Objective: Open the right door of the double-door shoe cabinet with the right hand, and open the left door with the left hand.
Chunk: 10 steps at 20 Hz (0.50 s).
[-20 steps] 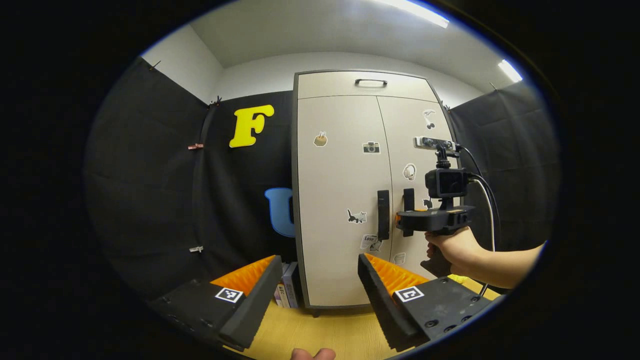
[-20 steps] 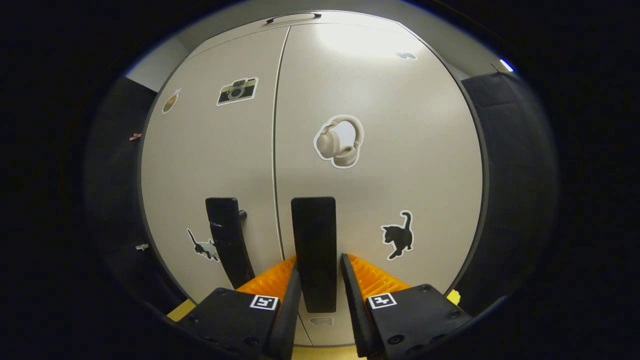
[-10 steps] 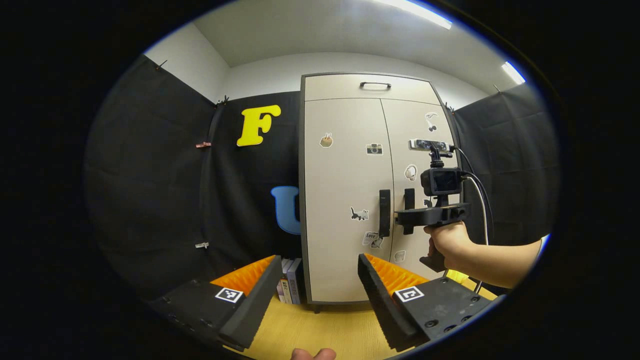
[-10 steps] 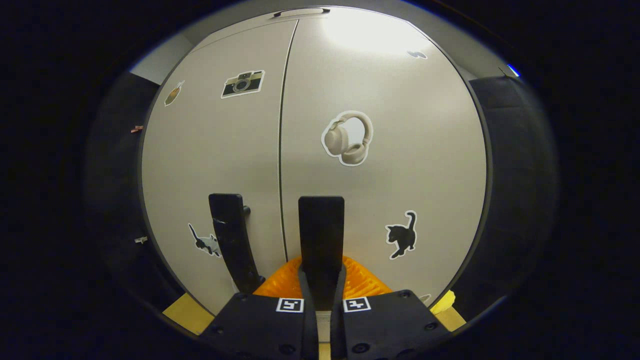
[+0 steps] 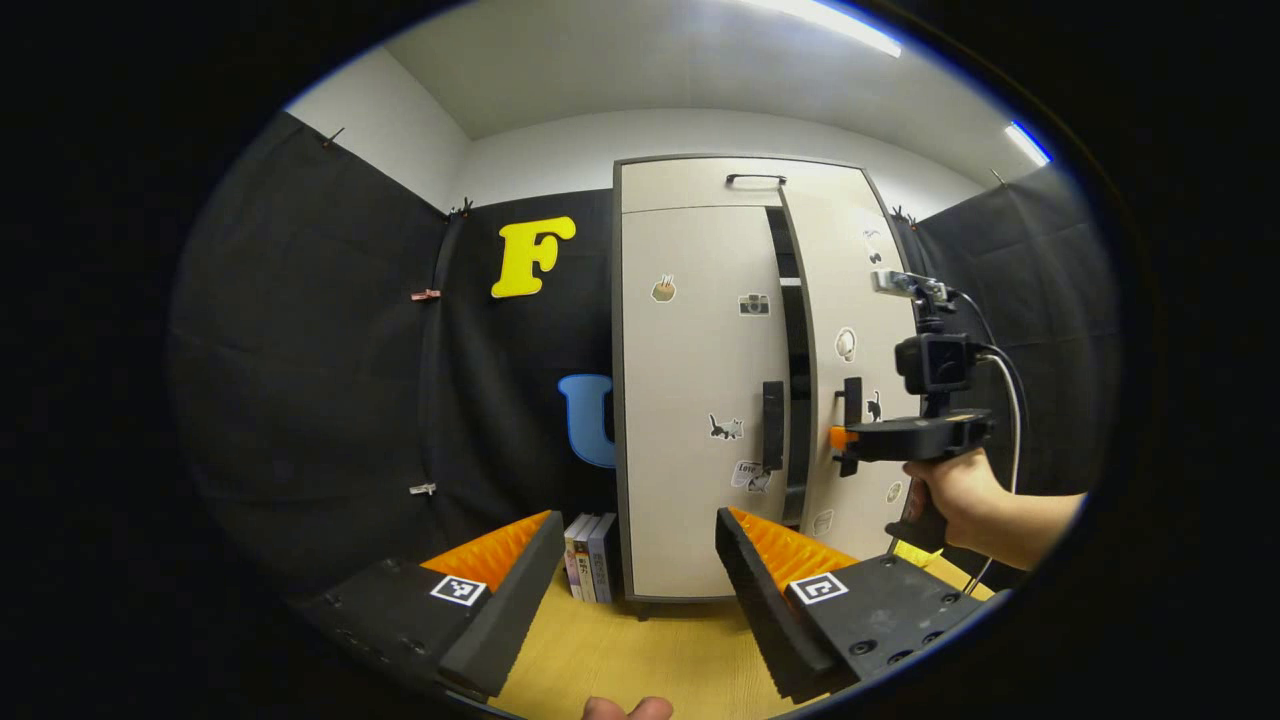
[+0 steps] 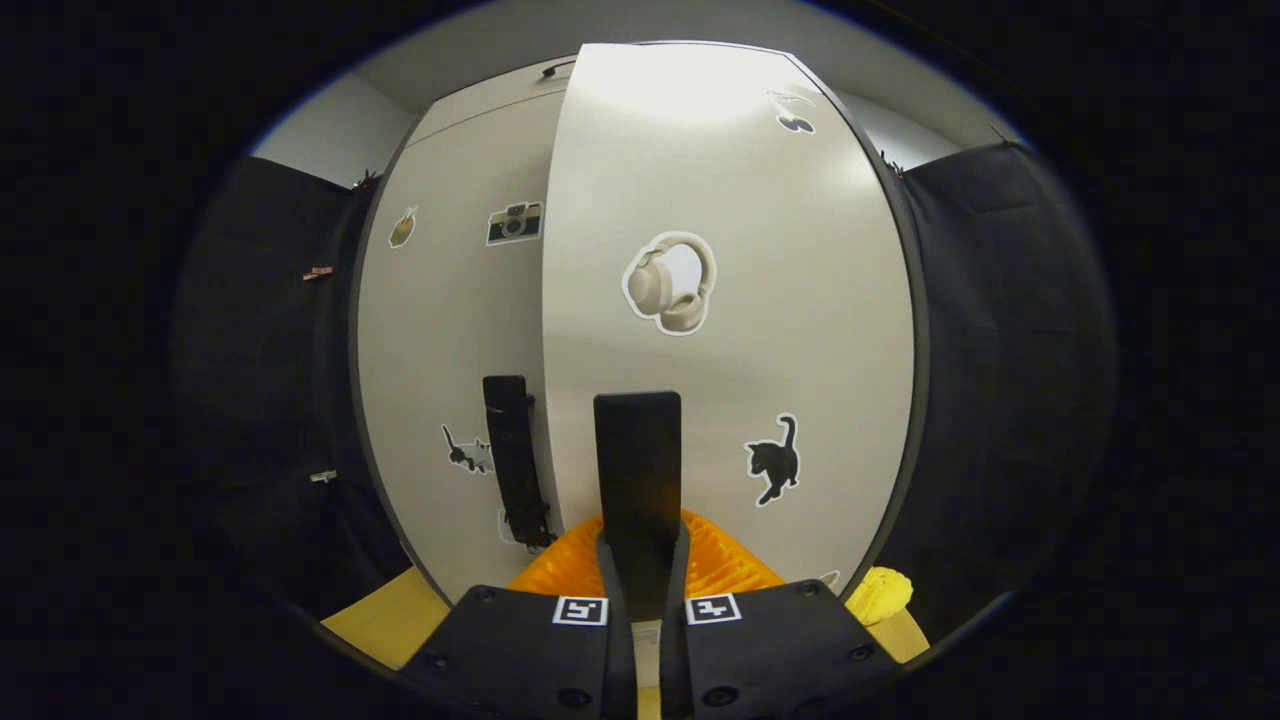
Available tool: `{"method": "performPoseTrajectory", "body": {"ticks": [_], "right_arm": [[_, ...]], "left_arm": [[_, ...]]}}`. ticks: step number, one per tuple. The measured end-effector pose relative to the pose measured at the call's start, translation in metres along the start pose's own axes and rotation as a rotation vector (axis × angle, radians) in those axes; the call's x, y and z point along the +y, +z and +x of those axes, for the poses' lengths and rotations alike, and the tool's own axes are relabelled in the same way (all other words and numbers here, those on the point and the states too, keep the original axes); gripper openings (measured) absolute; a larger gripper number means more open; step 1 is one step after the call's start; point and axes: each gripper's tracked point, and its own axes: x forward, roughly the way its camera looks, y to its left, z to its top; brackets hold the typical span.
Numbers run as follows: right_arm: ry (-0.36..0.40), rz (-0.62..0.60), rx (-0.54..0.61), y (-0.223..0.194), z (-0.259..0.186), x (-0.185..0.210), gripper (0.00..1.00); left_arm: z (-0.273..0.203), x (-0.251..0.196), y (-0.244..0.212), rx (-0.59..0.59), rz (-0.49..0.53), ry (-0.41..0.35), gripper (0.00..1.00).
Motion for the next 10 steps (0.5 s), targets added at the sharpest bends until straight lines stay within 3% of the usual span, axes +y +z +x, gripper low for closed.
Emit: {"method": "performPoseTrajectory", "body": {"ticks": [10], "right_arm": [[0.059, 0.006, -0.012, 0.004, -0.03, -0.017, 0.13]], "left_arm": [[-0.01, -0.012, 0.002, -0.013, 0.013, 0.011, 0.94]]}}
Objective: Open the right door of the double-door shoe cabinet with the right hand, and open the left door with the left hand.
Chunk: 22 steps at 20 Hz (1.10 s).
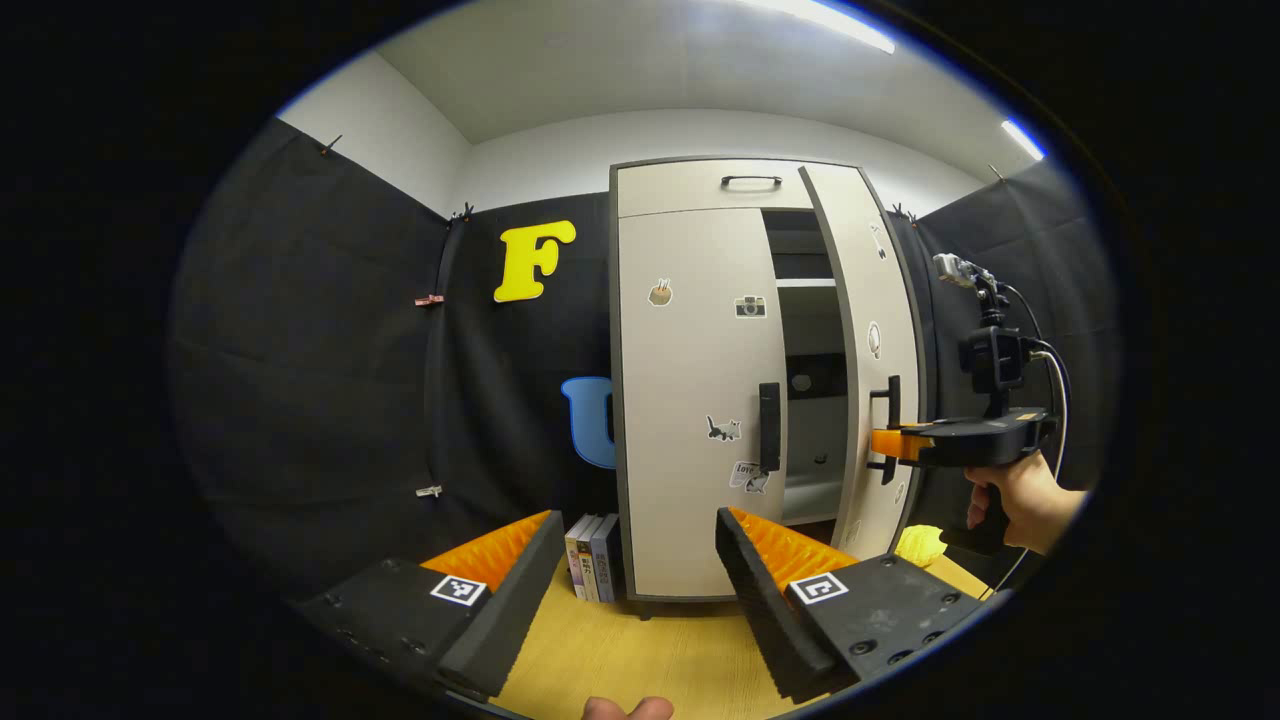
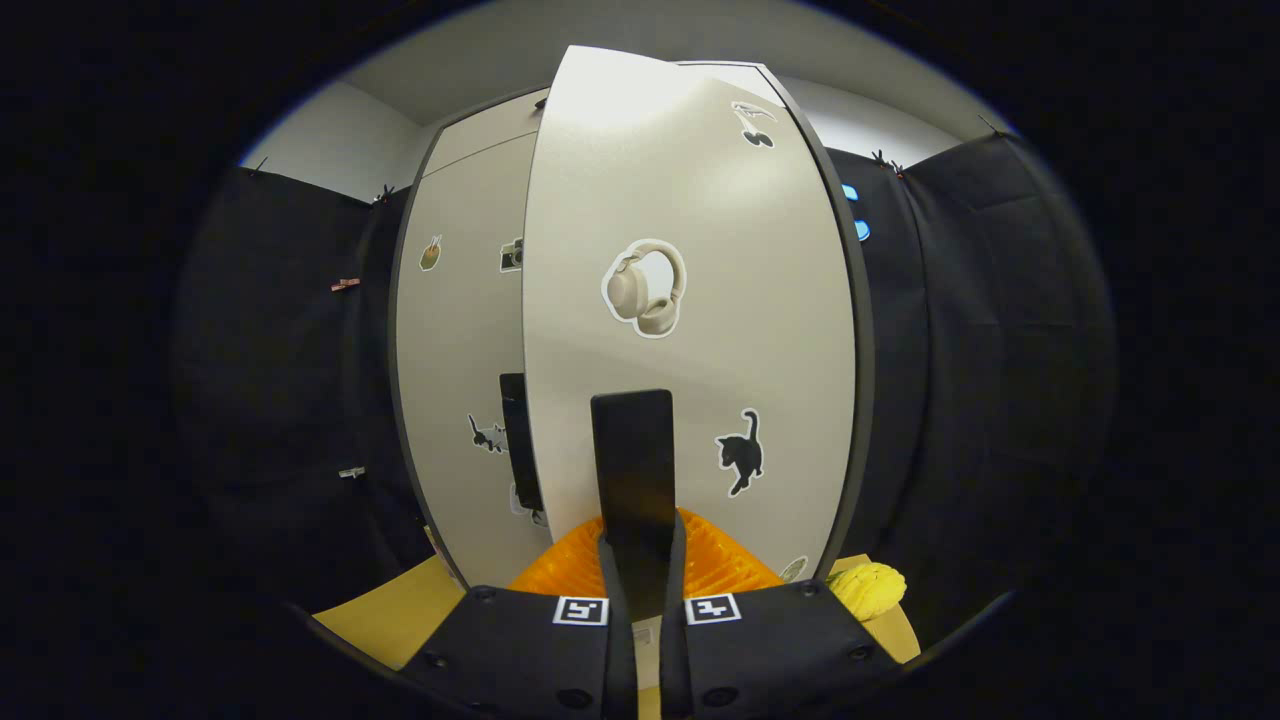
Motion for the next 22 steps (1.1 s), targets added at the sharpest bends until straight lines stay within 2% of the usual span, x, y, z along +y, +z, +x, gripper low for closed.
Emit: {"method": "performPoseTrajectory", "body": {"ticks": [19, 22], "right_arm": [[-0.031, -0.039, -0.011, 0.003, -0.046, -0.05, 0.12], [-0.049, -0.039, -0.006, 0.004, -0.05, -0.059, 0.19]], "left_arm": [[0.012, -0.062, 0.004, -0.001, 0.016, -0.095, 0.96], [0.014, -0.075, 0.006, -0.001, 0.015, -0.117, 0.94]]}}
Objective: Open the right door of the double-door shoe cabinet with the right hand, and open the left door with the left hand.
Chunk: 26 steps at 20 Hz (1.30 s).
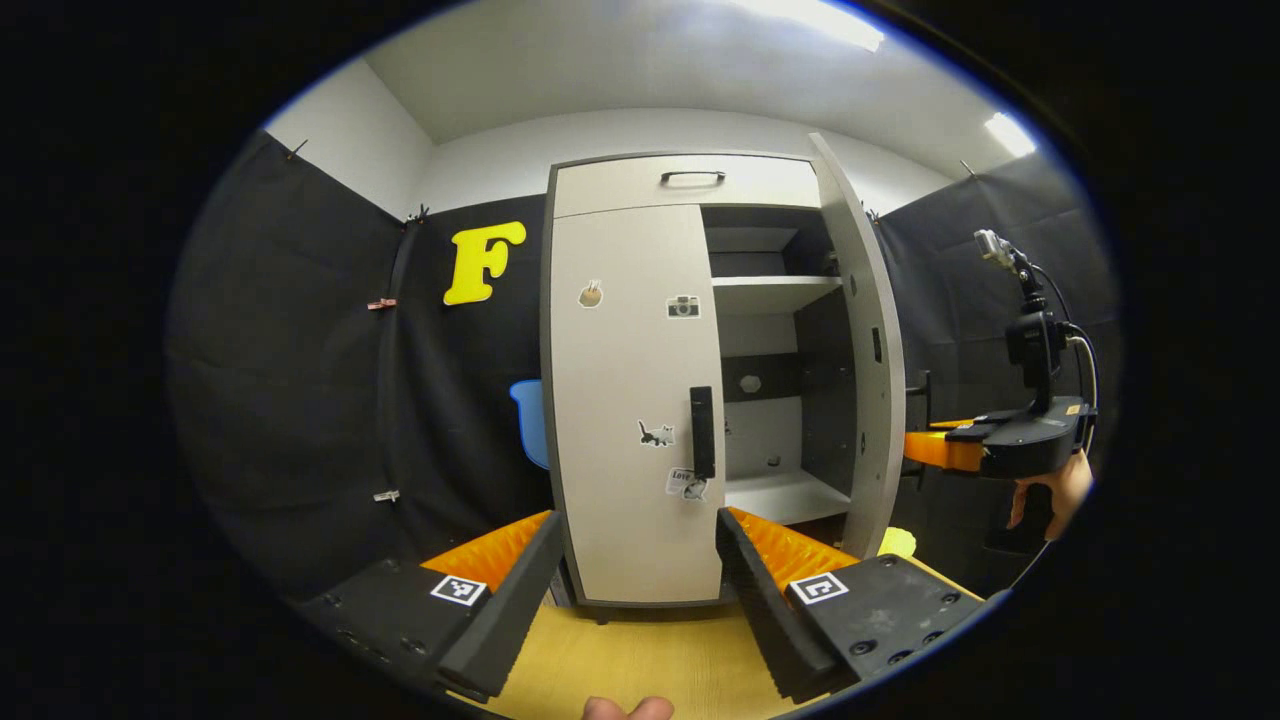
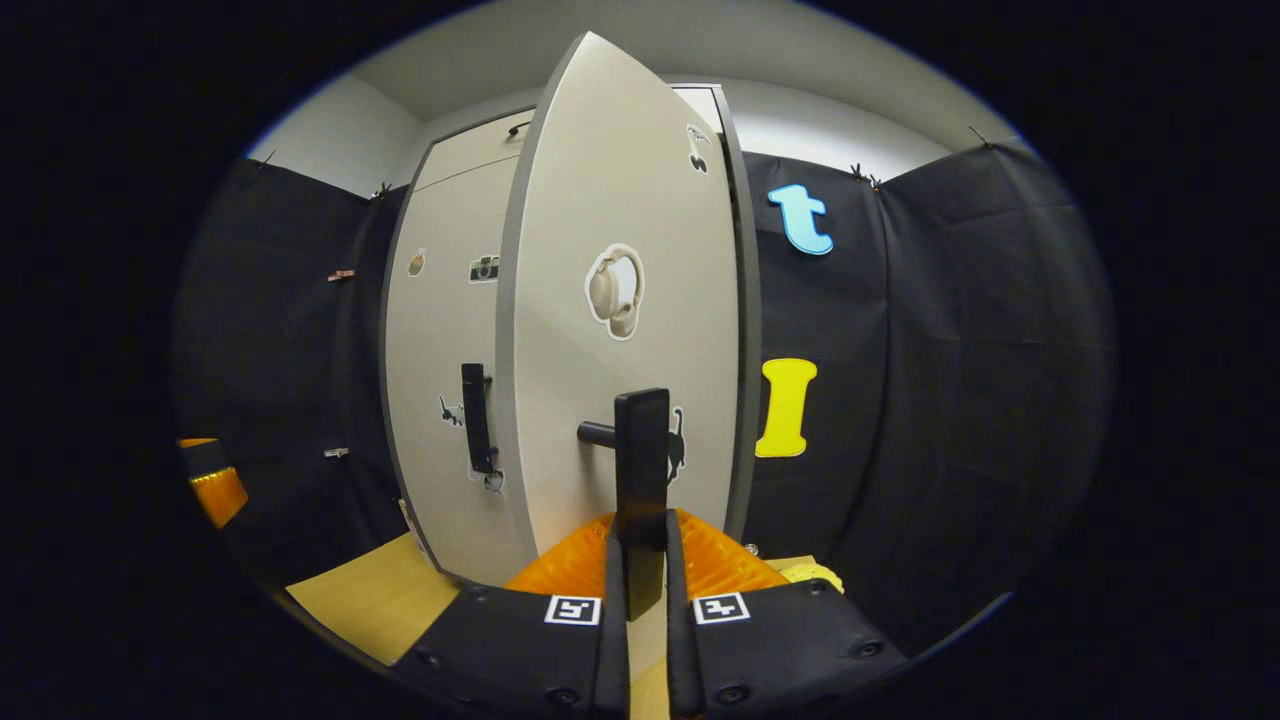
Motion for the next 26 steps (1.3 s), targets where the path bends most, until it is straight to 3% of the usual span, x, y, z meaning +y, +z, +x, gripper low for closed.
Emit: {"method": "performPoseTrajectory", "body": {"ticks": [7, 10, 11, 12, 14, 16, 17, 23, 24, 26], "right_arm": [[-0.135, -0.025, -0.023, 0.005, -0.008, -0.041, 0.21], [-0.164, 0.016, -0.017, 0.003, -0.013, -0.06, 0.15], [-0.181, 0.027, -0.011, 0.001, -0.018, -0.068, 0.06], [-0.198, 0.033, -0.016, 0.002, -0.021, -0.078, 0.15], [-0.159, 0.067, -0.006, -0.001, -0.029, -0.078, 0.16], [-0.158, 0.047, 0.006, -0.005, -0.03, -0.081, 0.33], [-0.16, 0.027, -0.001, -0.004, -0.031, -0.083, 0.36], [-0.19, 0.013, -0.019, 0.001, -0.036, -0.083, 0.37], [-0.199, 0.012, -0.02, 0.001, -0.039, -0.086, 0.39], [-0.21, 0.012, -0.032, 0.007, -0.044, -0.089, 0.53]], "left_arm": [[0.005, -0.02, 0.004, -0.009, 0.01, -0.044, 0.94], [0.009, -0.03, 0.006, -0.009, 0.01, -0.063, 0.94], [0.011, -0.034, 0.007, -0.009, 0.013, -0.07, 0.94], [0.012, -0.036, 0.007, -0.01, 0.015, -0.074, 0.94], [0.016, -0.04, 0.007, -0.009, 0.015, -0.081, 0.94], [0.02, -0.044, 0.006, -0.002, 0.015, -0.086, 0.94], [0.021, -0.047, 0.007, -0.001, 0.017, -0.086, 0.94], [0.034, -0.052, 0.01, -0.001, 0.027, -0.082, 0.94], [0.038, -0.053, 0.01, -0.005, 0.028, -0.083, 0.94], [0.048, -0.058, 0.014, -0.017, 0.032, -0.088, 0.94]]}}
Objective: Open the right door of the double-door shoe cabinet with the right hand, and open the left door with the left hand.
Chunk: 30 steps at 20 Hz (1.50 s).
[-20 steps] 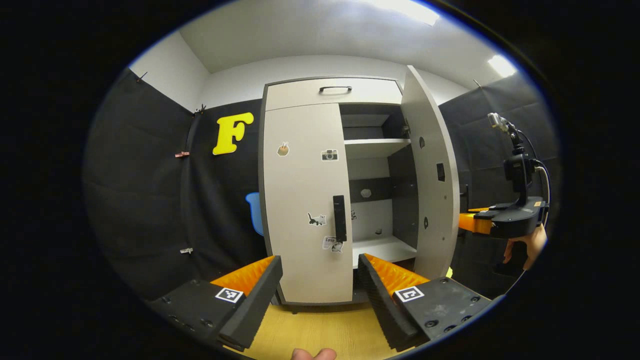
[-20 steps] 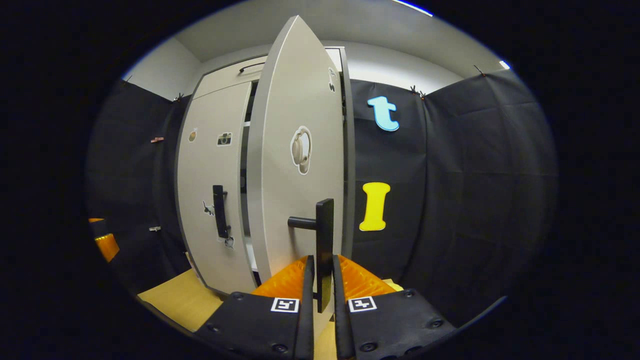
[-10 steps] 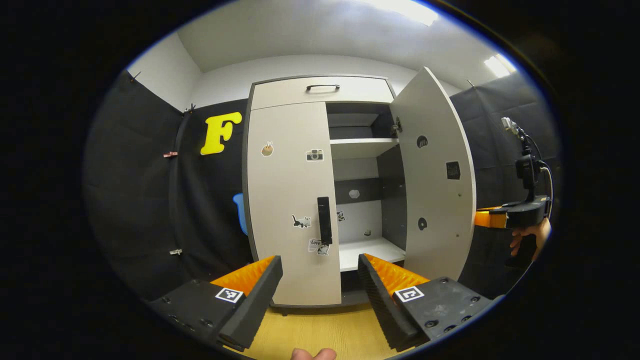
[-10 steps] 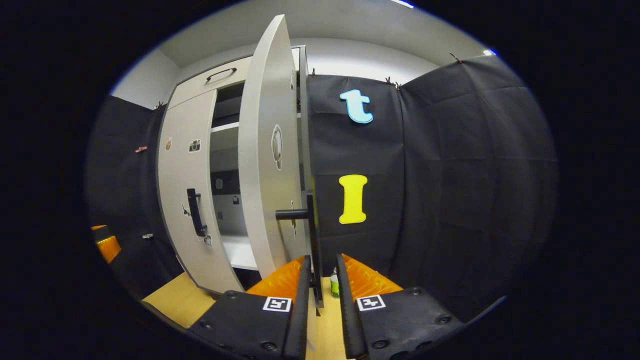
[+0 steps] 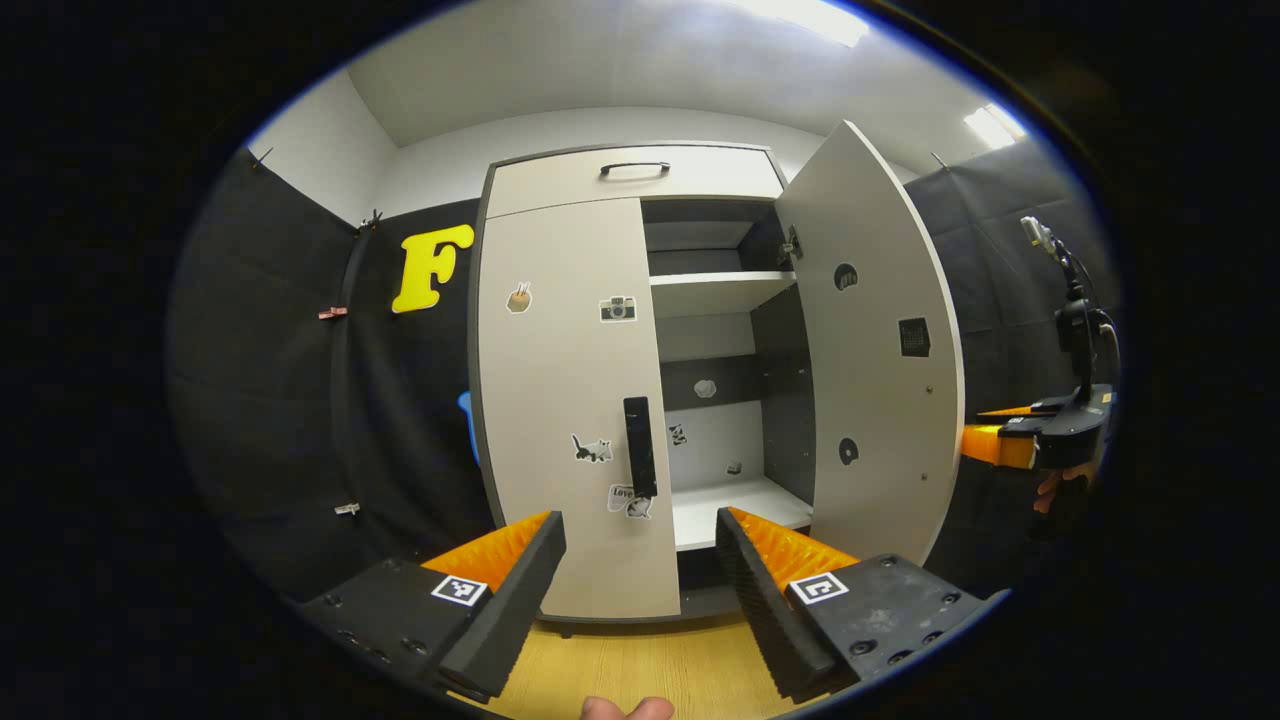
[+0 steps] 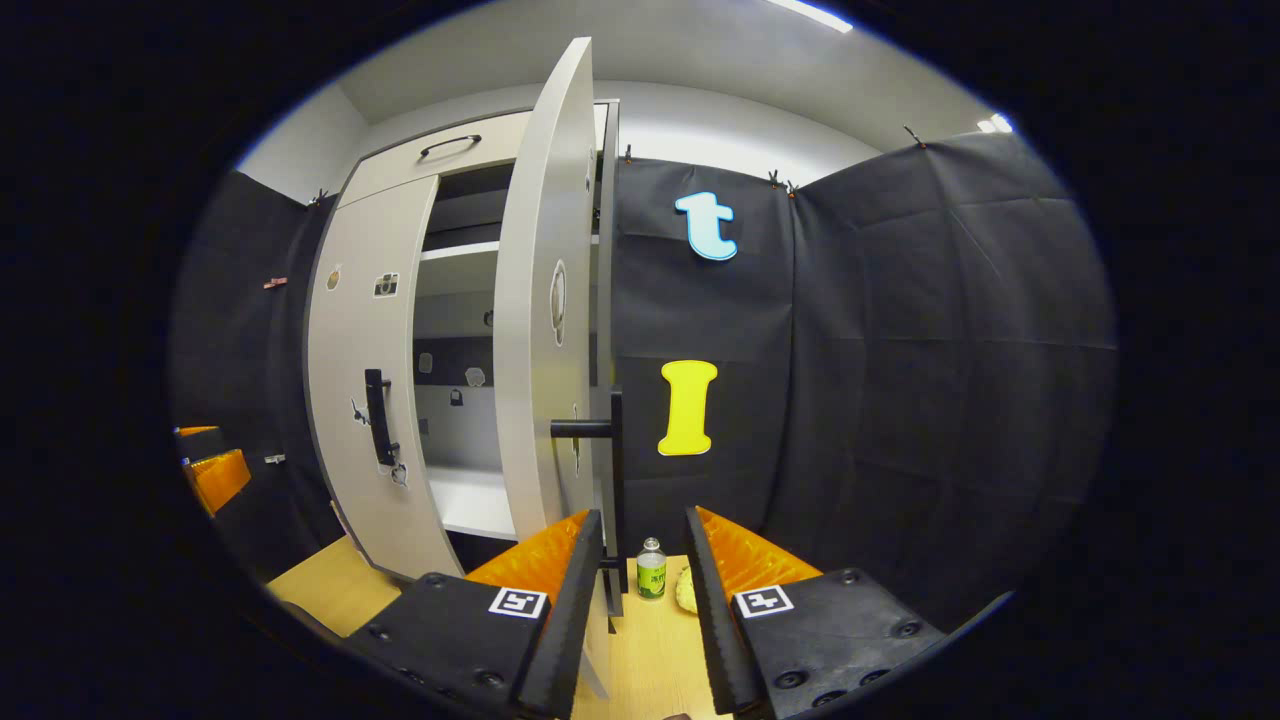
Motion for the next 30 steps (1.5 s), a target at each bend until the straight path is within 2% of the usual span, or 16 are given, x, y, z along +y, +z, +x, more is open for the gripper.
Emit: {"method": "performPoseTrajectory", "body": {"ticks": [2, 5, 7, 9, 11, 12, 13, 18, 19, 20, 26, 28, 30], "right_arm": [[-0.01, 0.002, -0.01, 0.003, -0.007, -0.004, 0.54], [-0.01, 0.022, -0.014, 0.007, -0.017, -0.007, 0.64], [-0.027, 0.027, -0.027, 0.013, -0.023, -0.013, 0.65], [-0.038, 0.036, -0.041, 0.018, -0.03, -0.016, 0.72], [-0.049, 0.038, -0.047, 0.02, -0.035, -0.021, 0.84], [-0.058, 0.034, -0.049, 0.021, -0.036, -0.024, 0.95], [-0.06, 0.029, -0.053, 0.021, -0.037, -0.025, 1.0], [-0.072, 0.046, -0.048, 0.017, -0.043, -0.028, 0.99], [-0.081, 0.038, -0.047, 0.017, -0.044, -0.031, 0.95], [-0.086, 0.028, -0.05, 0.017, -0.044, -0.032, 0.99], [-0.111, -0.003, -0.061, 0.022, -0.047, -0.04, 0.99], [-0.114, -0.015, -0.062, 0.023, -0.047, -0.041, 0.99], [-0.118, -0.022, -0.065, 0.024, -0.047, -0.044, 1.0]], "left_arm": [[0.014, -0.002, 0.003, -0.013, 0.009, -0.003, 0.94], [0.041, -0.007, 0.0, -0.008, 0.009, -0.007, 0.94], [0.06, -0.009, -0.003, -0.004, 0.006, -0.006, 0.94], [0.08, -0.01, -0.008, 0.008, -0.002, -0.007, 0.94], [0.101, -0.009, -0.01, 0.012, -0.013, 0.0, 0.94], [0.112, -0.008, -0.009, 0.008, -0.011, 0.003, 0.94], [0.124, -0.006, -0.008, 0.005, -0.005, 0.009, 0.93], [0.175, 0.001, -0.012, 0.002, 0.03, 0.036, 0.94], [0.184, 0.004, -0.013, 0.005, 0.036, 0.043, 0.95], [0.192, 0.005, -0.015, 0.009, 0.04, 0.048, 0.95], [0.234, 0.015, -0.02, 0.013, -0.003, 0.065, 0.94], [0.245, 0.018, -0.025, 0.02, -0.001, 0.076, 0.92], [0.253, 0.02, -0.033, 0.038, -0.009, 0.084, 0.84]]}}
